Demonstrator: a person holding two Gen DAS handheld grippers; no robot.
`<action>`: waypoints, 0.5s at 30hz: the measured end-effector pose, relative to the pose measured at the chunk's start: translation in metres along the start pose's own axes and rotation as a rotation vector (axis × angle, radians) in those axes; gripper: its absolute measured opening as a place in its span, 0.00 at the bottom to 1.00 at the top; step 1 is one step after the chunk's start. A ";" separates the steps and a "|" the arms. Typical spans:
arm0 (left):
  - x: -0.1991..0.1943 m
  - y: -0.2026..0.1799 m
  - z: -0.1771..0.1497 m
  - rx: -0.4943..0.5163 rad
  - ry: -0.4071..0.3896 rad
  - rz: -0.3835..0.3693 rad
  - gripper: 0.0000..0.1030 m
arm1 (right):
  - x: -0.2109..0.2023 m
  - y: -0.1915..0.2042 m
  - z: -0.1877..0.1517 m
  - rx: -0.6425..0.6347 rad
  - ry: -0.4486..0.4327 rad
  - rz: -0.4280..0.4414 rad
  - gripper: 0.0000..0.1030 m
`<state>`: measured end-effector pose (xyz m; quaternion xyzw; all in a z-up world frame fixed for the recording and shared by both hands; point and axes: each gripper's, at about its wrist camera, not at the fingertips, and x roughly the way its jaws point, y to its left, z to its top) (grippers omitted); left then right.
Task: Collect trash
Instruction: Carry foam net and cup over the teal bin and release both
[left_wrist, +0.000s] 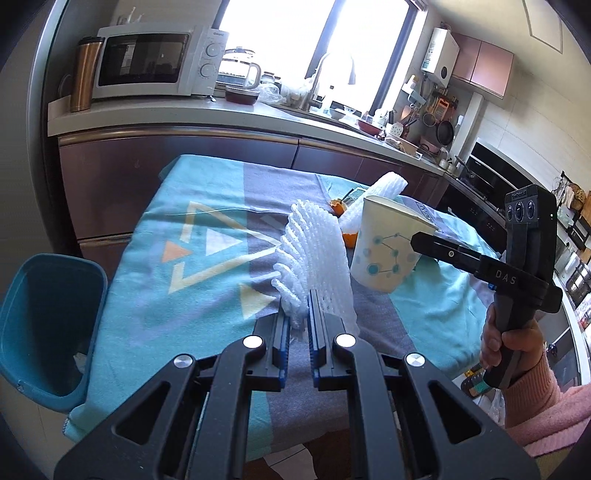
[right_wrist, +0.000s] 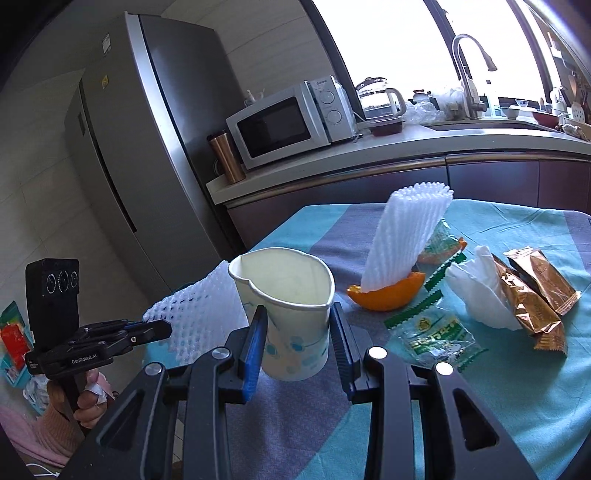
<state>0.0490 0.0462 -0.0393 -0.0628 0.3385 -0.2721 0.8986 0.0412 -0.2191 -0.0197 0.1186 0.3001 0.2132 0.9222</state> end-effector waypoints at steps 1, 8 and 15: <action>-0.004 0.004 0.000 -0.004 -0.007 0.011 0.09 | 0.002 0.003 0.001 -0.003 0.002 0.008 0.32; -0.034 0.033 0.002 -0.048 -0.061 0.082 0.09 | 0.021 0.027 0.011 -0.039 0.019 0.073 0.32; -0.063 0.067 0.000 -0.101 -0.102 0.164 0.09 | 0.047 0.054 0.022 -0.078 0.046 0.144 0.32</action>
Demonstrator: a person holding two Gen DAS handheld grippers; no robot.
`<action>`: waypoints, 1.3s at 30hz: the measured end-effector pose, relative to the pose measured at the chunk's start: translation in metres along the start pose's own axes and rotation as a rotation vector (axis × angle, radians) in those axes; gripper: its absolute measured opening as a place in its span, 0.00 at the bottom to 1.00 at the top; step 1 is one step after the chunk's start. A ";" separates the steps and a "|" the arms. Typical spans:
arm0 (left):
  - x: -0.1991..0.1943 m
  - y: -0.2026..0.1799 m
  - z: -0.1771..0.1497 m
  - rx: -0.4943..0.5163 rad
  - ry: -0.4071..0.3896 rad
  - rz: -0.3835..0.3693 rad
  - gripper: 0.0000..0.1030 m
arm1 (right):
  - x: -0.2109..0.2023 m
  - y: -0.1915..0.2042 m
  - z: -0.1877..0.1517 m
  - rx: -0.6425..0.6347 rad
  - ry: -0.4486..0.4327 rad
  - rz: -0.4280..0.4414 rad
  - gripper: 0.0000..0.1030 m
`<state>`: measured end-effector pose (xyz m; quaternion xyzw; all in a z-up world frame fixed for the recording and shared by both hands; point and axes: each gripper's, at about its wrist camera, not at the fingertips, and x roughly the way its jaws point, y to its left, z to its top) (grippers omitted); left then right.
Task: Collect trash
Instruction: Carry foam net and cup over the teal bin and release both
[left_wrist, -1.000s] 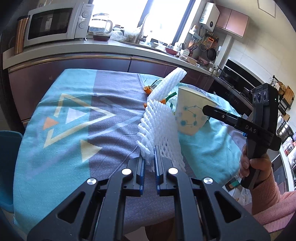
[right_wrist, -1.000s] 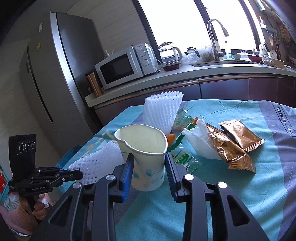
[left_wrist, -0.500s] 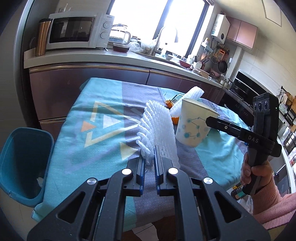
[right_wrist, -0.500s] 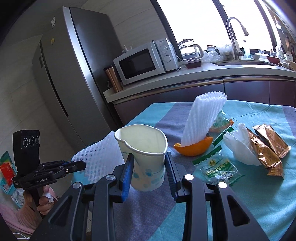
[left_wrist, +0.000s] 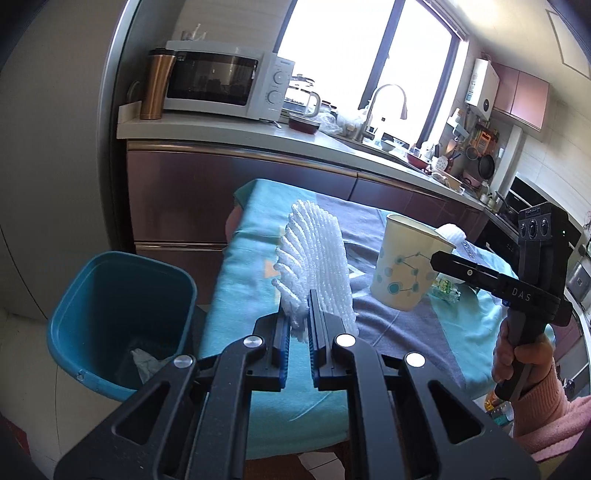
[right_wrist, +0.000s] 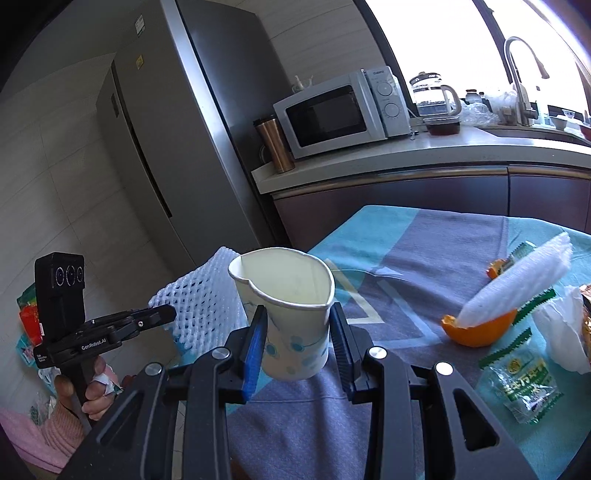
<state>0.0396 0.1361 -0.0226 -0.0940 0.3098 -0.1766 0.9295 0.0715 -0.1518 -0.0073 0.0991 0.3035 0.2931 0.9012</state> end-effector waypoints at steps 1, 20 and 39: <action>-0.002 0.004 0.001 -0.008 -0.004 0.010 0.09 | 0.005 0.002 0.002 -0.006 0.005 0.011 0.32; -0.046 0.088 0.002 -0.112 -0.062 0.219 0.09 | 0.088 0.074 0.025 -0.091 0.098 0.173 0.32; -0.026 0.143 -0.008 -0.189 0.005 0.342 0.09 | 0.171 0.115 0.030 -0.106 0.227 0.185 0.32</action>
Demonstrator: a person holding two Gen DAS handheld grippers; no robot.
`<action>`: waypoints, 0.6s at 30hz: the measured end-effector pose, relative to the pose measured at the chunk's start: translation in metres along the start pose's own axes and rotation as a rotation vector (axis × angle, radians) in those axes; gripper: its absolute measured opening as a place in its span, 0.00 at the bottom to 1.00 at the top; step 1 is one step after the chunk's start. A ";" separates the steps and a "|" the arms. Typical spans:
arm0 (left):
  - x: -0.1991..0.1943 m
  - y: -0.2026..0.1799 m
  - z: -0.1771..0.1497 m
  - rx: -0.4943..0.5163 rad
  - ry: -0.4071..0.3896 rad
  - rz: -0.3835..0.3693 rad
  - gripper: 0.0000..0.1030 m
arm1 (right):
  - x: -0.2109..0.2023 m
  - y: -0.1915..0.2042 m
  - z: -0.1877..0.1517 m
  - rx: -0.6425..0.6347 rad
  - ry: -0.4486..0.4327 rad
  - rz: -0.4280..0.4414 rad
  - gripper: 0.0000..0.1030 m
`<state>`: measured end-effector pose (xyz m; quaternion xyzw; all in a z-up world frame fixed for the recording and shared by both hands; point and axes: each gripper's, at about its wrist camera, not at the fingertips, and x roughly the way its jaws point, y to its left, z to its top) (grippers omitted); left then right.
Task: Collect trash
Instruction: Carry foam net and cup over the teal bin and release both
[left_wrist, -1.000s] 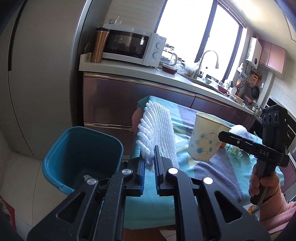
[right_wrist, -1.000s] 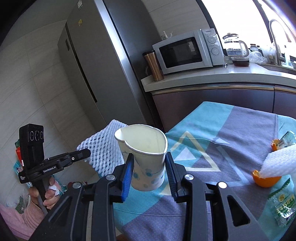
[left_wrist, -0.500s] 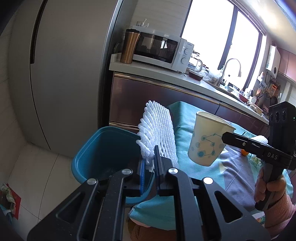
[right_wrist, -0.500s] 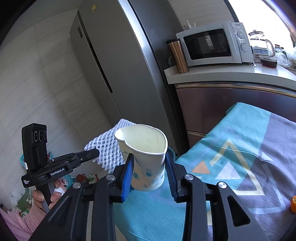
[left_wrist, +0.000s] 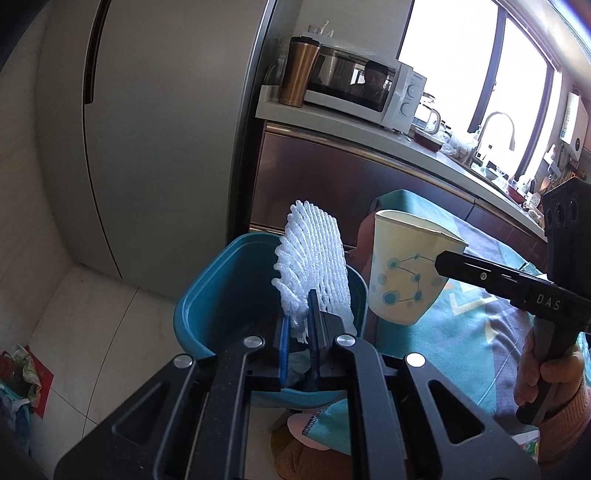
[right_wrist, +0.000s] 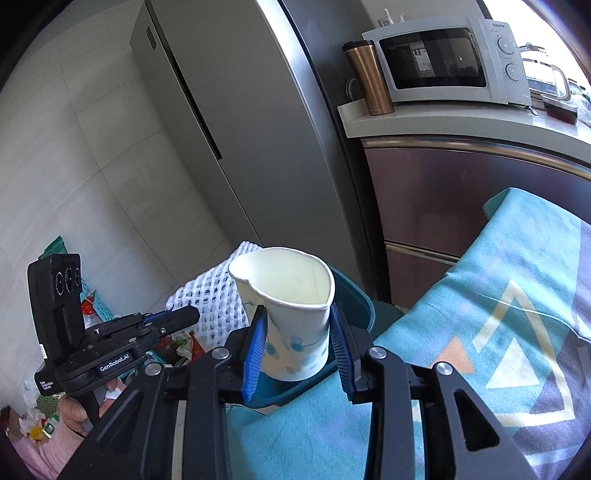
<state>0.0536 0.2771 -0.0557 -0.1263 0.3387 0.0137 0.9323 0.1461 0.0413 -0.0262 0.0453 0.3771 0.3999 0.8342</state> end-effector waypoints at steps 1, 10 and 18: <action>0.004 0.002 0.000 -0.001 0.007 0.006 0.09 | 0.004 0.000 0.000 0.004 0.008 -0.003 0.32; 0.038 0.012 -0.002 -0.018 0.068 0.046 0.09 | 0.040 0.000 0.002 0.013 0.087 -0.035 0.32; 0.063 0.012 -0.005 -0.030 0.106 0.062 0.09 | 0.064 0.005 0.004 0.015 0.151 -0.056 0.33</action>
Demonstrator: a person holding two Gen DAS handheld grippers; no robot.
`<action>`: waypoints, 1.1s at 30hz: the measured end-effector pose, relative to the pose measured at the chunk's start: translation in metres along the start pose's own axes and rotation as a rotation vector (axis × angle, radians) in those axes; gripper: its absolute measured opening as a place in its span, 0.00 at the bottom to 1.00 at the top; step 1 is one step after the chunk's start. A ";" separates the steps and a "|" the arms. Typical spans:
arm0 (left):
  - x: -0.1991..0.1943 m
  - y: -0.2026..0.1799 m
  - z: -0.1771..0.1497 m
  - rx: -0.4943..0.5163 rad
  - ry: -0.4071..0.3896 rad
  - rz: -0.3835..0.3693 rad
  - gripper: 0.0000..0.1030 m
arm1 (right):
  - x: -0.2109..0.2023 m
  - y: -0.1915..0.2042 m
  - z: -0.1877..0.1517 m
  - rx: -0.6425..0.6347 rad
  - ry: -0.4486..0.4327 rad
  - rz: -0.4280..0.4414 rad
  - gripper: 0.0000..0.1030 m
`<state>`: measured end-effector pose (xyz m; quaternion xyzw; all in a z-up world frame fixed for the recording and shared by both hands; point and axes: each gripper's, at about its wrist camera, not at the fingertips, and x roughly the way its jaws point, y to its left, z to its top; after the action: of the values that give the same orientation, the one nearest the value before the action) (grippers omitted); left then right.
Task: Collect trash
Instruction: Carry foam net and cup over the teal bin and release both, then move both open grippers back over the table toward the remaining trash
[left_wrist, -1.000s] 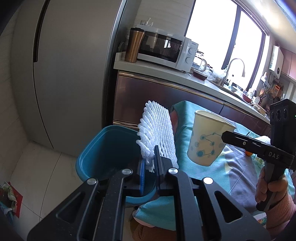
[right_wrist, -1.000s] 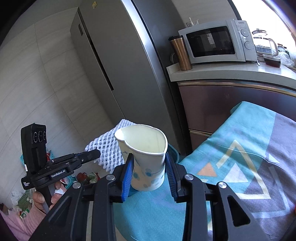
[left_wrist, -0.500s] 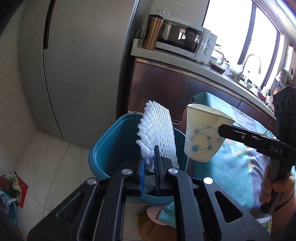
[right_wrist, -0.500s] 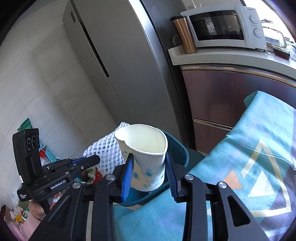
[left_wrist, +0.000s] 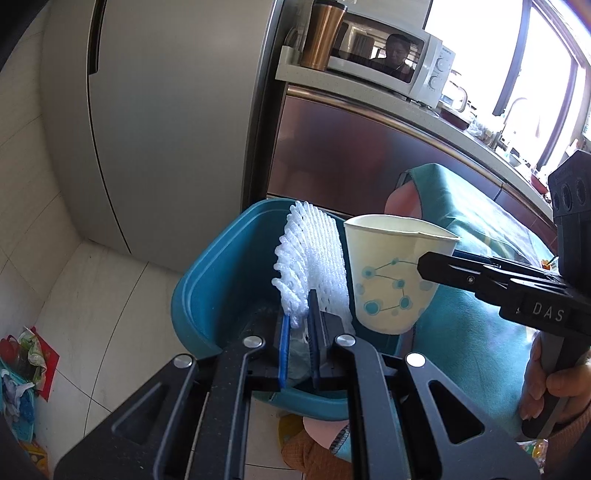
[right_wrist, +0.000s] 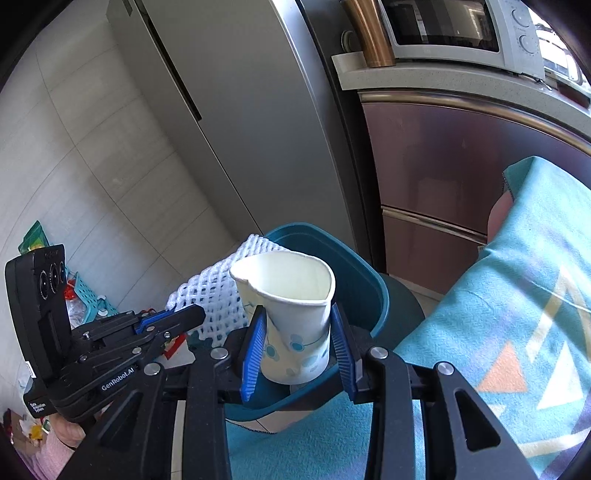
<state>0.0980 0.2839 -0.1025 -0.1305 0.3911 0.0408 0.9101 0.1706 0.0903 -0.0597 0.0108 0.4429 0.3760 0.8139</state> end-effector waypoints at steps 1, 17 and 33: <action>0.003 -0.001 0.001 0.000 0.005 0.003 0.09 | 0.002 0.001 0.001 -0.001 0.006 -0.002 0.33; 0.034 -0.010 -0.006 -0.010 0.040 0.011 0.28 | 0.001 -0.006 -0.008 0.043 0.014 0.010 0.39; -0.020 -0.061 -0.008 0.078 -0.081 -0.127 0.41 | -0.091 -0.017 -0.042 0.014 -0.111 0.011 0.45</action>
<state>0.0896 0.2241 -0.0807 -0.1177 0.3461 -0.0273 0.9304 0.1206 0.0086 -0.0265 0.0399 0.3995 0.3760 0.8351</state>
